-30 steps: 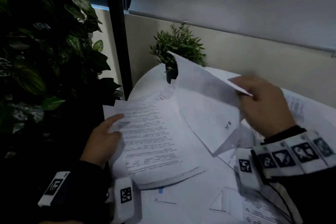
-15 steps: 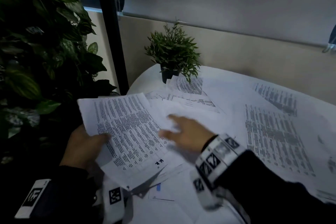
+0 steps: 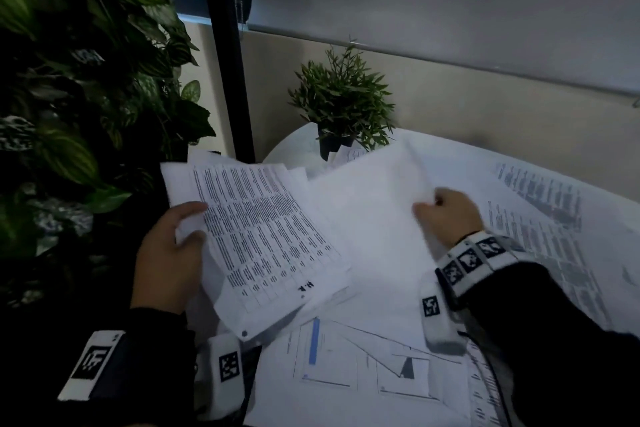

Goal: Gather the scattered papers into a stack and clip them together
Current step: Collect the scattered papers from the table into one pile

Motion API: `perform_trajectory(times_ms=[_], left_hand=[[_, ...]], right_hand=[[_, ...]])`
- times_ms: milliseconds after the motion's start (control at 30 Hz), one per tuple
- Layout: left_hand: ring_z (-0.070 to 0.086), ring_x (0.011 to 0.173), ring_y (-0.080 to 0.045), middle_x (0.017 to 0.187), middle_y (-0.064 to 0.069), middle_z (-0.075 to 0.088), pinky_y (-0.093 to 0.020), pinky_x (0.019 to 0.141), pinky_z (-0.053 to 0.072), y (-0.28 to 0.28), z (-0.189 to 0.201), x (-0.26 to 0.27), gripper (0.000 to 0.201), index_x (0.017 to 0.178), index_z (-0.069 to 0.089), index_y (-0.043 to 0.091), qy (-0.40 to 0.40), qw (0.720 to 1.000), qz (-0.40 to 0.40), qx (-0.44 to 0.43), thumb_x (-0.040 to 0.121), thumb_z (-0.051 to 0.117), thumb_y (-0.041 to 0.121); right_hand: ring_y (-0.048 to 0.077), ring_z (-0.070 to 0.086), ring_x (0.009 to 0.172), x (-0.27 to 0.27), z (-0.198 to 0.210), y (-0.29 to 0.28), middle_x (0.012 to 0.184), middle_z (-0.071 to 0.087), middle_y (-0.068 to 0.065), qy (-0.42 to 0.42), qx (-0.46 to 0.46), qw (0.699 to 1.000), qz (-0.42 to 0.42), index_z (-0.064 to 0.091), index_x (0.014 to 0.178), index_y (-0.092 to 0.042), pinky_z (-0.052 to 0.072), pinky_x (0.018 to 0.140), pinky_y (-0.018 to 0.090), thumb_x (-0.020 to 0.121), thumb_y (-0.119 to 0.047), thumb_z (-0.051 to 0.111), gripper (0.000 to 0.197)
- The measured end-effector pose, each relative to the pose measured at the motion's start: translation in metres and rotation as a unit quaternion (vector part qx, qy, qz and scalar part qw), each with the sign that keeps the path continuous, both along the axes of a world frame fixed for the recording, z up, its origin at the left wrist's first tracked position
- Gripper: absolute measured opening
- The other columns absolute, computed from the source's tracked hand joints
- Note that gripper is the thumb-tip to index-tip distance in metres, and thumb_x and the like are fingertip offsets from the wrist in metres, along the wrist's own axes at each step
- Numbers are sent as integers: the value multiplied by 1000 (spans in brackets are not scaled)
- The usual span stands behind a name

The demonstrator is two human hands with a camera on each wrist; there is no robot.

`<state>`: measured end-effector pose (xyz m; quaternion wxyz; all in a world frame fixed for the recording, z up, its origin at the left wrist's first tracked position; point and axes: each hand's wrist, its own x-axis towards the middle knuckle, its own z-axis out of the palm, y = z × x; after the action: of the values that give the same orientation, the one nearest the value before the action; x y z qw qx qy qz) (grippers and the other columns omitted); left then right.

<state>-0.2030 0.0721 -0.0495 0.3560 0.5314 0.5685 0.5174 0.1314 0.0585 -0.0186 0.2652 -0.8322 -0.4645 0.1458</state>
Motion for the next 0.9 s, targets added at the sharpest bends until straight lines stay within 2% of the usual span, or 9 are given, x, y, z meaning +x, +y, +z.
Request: perform_trajectory(times_ms=[100, 200, 300, 367, 433, 567, 700, 800, 900], left_hand=[[57, 109, -6, 111, 5, 61, -22, 94, 40, -2, 13, 5, 37, 92, 65, 27, 8, 999, -4, 39, 95, 44, -3], [57, 89, 20, 100, 21, 65, 0, 80, 40, -9, 37, 31, 31, 94, 68, 26, -21, 995, -59, 74, 95, 49, 2], [65, 87, 4, 86, 13, 73, -12, 76, 47, -27, 51, 60, 10, 92, 70, 22, -134, 973, -166, 84, 85, 66, 28], [67, 82, -10, 84, 2, 73, -22, 71, 51, -34, 49, 72, 28, 91, 69, 17, -169, 959, -219, 65, 76, 69, 41], [68, 76, -11, 80, -1, 73, -23, 66, 52, -35, 44, 76, 15, 90, 69, 14, -174, 961, -201, 69, 82, 71, 27], [66, 74, -2, 79, 11, 73, -16, 67, 51, -31, 45, 72, 29, 95, 63, 18, -166, 958, -206, 109, 89, 53, -8], [67, 85, -1, 94, 14, 72, -16, 69, 53, -34, 60, 69, 47, 116, 42, 18, -204, 930, -250, 177, 81, 53, -10], [69, 92, -7, 101, 11, 73, -20, 75, 54, -39, 66, 75, 61, 135, 29, 20, -224, 925, -230, 204, 83, 51, -2], [64, 103, -1, 107, 18, 70, -15, 83, 50, -43, 61, 85, 38, 124, 44, 20, -207, 932, -199, 220, 87, 50, 10]], right_hand=[[21, 46, 71, -13, 40, -18, 68, 50, -2, -39, 218, 975, -25, 59, 93, -13, 31, 64, 24, 87, -18, 47, 14], [9, 42, 53, -70, 61, -37, 59, 48, -8, -47, 272, 953, 124, 63, 105, -16, 34, 52, 7, 86, -16, 46, 25], [5, 54, 63, -137, 53, -55, 70, 57, -2, 71, 162, 934, 312, 56, 114, -17, 47, 62, 19, 84, -17, 52, 29], [14, 59, 89, -158, 41, -60, 94, 61, 2, 92, 144, 911, 374, 58, 108, -15, 49, 81, 33, 78, -22, 51, 31], [20, 58, 98, -152, 31, -63, 104, 59, 6, 117, 143, 897, 402, 63, 104, -12, 49, 88, 37, 75, -22, 52, 32], [-1, 55, 101, -99, 23, -77, 113, 55, -9, 230, 203, 920, 245, 59, 111, -35, 49, 95, 33, 79, -23, 69, 36], [10, 50, 119, -40, 20, -84, 138, 45, -4, 336, 218, 910, 109, 30, 138, -31, 44, 97, 31, 46, -51, 87, 110], [6, 65, 102, -22, 30, -90, 111, 69, -10, 362, 289, 876, 138, 51, 124, -19, 54, 83, 23, 55, -27, 82, 76], [0, 66, 92, -23, 44, -99, 94, 72, -18, 328, 365, 856, 162, 57, 100, -25, 53, 75, 16, 72, -18, 64, 29]])
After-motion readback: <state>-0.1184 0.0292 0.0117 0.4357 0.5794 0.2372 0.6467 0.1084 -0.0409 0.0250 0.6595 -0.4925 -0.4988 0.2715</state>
